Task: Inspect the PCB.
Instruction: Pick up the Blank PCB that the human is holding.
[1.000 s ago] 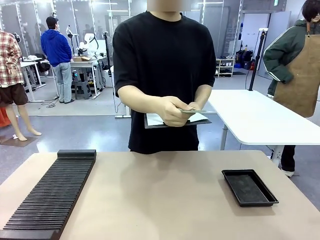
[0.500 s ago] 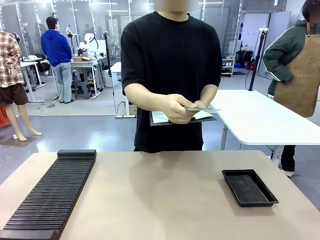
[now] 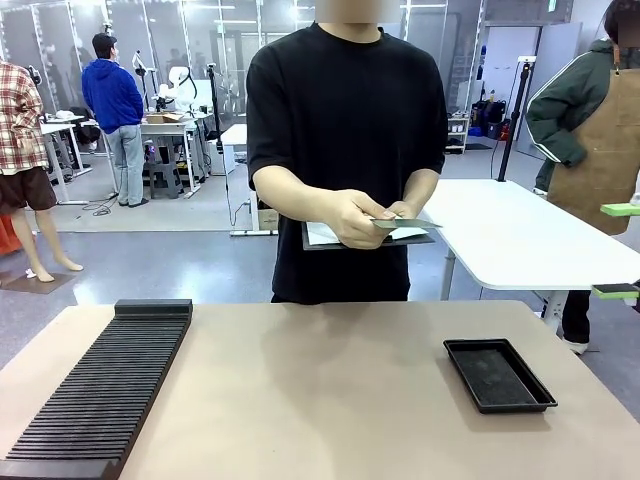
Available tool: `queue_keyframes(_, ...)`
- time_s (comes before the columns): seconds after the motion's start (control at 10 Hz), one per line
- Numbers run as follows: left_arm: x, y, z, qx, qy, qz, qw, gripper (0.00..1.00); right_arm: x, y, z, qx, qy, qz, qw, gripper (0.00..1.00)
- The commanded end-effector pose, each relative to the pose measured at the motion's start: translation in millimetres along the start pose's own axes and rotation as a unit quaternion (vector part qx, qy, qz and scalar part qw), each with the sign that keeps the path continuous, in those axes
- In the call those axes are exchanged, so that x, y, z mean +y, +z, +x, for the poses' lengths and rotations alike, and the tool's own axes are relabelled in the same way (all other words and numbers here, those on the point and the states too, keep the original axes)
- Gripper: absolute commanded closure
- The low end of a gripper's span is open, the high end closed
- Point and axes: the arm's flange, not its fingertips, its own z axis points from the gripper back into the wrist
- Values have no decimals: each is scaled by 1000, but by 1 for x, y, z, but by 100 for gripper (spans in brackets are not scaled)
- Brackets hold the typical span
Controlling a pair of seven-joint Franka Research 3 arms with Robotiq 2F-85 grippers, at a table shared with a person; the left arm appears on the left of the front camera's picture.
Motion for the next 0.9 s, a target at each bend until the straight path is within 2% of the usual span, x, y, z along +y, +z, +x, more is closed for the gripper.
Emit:
queue_keyframes(0.0,-1,2,2,5,6,14,1000,0,9,-14,3,13,-58,12,998,0)
queue_keyframes(0.3,-1,2,2,5,6,14,1000,0,22,-38,13,14,-69,-9,997,0)
queue_keyframes(0.6,-1,2,2,5,6,14,1000,0,36,-75,41,32,-75,-31,996,0)
queue_keyframes(0.8,-1,2,2,5,6,14,1000,0,42,-102,63,40,-79,-21,996,0)
